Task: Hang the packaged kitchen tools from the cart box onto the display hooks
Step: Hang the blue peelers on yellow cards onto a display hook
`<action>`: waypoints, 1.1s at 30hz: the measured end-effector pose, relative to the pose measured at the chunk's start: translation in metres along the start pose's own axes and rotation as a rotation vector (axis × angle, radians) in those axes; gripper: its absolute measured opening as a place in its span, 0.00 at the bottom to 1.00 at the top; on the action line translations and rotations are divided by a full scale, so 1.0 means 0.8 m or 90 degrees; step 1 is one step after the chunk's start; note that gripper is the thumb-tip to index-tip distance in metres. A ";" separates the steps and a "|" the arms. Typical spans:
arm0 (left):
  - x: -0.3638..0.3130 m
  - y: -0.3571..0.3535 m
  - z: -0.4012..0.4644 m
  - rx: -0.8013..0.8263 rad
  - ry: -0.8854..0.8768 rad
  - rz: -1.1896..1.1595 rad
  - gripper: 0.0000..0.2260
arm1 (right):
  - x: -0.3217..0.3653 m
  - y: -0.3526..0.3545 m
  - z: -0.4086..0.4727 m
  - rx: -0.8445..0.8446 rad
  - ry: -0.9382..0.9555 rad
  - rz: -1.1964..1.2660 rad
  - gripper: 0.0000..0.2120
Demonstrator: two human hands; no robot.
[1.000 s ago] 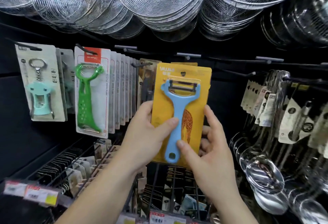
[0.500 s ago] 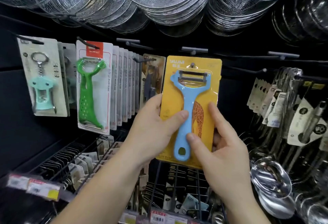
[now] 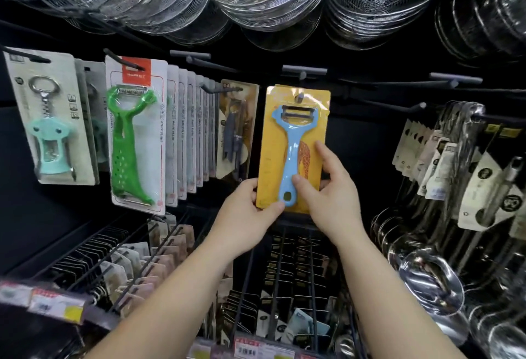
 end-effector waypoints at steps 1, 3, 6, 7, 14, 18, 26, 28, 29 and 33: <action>0.001 -0.002 0.006 -0.005 -0.002 0.028 0.14 | -0.004 -0.004 0.007 -0.003 -0.002 -0.008 0.34; 0.004 -0.003 0.018 -0.023 -0.008 0.071 0.13 | -0.009 -0.013 0.019 -0.008 -0.011 -0.008 0.33; 0.009 -0.003 0.032 -0.054 -0.007 0.094 0.11 | -0.013 -0.023 0.036 -0.012 -0.033 -0.004 0.33; 0.011 -0.003 0.037 -0.062 -0.006 0.100 0.11 | -0.014 -0.026 0.042 -0.012 -0.040 -0.009 0.33; 0.031 -0.014 0.063 -0.013 0.039 0.133 0.19 | -0.022 -0.031 0.064 -0.004 -0.053 -0.097 0.32; 0.045 -0.019 0.058 0.061 0.089 0.189 0.31 | -0.029 -0.028 0.053 -0.010 -0.067 -0.137 0.32; 0.097 -0.008 -0.012 0.154 0.080 0.451 0.34 | -0.065 -0.052 -0.056 0.080 -0.138 -0.254 0.29; 0.108 -0.014 -0.037 0.184 0.049 0.487 0.34 | -0.074 -0.058 -0.093 0.111 -0.157 -0.302 0.29; 0.112 -0.018 -0.050 0.198 0.036 0.490 0.34 | -0.079 -0.059 -0.114 0.121 -0.169 -0.330 0.29; 0.116 -0.047 -0.114 0.256 -0.003 0.439 0.32 | -0.100 -0.035 -0.197 0.101 -0.223 -0.421 0.30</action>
Point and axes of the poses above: each hand's wrist, its own z-axis towards the middle knuckle, its own y-axis out of the back of the hand, x = y × z, the point moved 8 cm from there along z, towards the middle knuckle, and after that the axes turned 6 degrees about -z, right-handed, at the moved point
